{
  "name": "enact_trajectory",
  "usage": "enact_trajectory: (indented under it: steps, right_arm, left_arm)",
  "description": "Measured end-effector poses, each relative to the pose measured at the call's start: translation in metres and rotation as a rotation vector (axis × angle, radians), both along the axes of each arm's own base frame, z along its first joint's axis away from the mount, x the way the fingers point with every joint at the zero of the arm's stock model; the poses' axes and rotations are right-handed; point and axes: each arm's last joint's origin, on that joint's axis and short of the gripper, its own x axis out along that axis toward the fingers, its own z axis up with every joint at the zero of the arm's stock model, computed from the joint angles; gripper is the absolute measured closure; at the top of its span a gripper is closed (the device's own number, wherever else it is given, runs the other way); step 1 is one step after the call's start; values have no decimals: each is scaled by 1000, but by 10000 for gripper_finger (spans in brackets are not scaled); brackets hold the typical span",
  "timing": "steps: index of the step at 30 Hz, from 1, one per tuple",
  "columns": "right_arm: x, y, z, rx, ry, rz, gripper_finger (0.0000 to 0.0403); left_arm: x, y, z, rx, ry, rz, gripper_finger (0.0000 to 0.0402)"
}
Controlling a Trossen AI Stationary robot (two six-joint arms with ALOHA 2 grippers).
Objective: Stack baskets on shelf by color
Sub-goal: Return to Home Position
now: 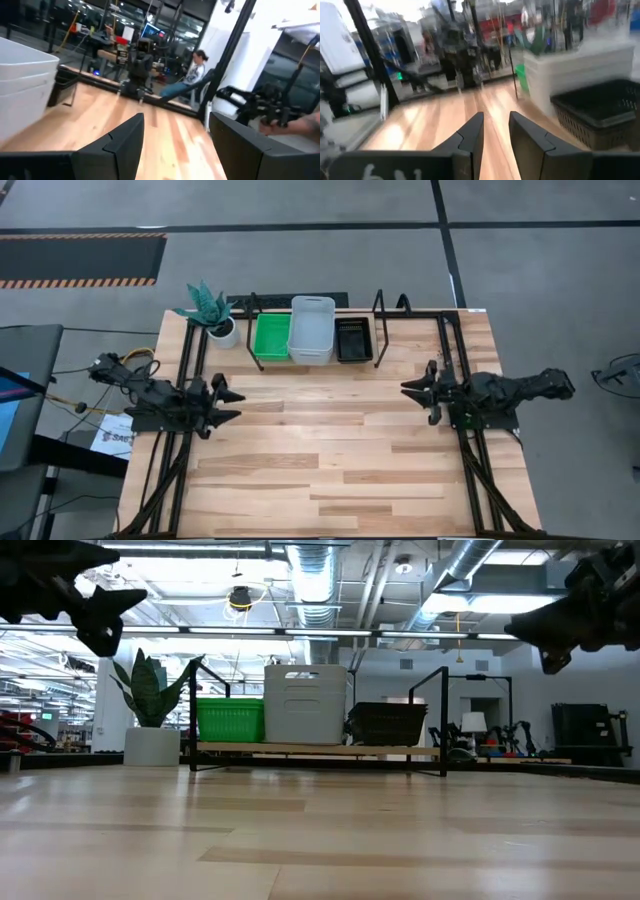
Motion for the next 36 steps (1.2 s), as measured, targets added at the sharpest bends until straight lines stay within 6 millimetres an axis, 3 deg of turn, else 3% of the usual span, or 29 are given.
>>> enact_trajectory:
  steps: [3, 18, 26, 36]
  right_arm:
    - [3, -1, -4, -9, -65, 10, 285]
    - [4, -10, -6, -128, -27, -87, 285]
    - [5, -6, -8, -71, -18, 61, 285]
    - [6, -6, -10, -103, 3, 82, 285]
  left_arm:
    - [0, 1, 0, 23, 4, 43, 189]
    - [0, 4, -4, 6, 43, 141, 189]
    - [0, 6, -5, -12, 45, 202, 189]
    - [0, 7, -5, -20, 50, 251, 189]
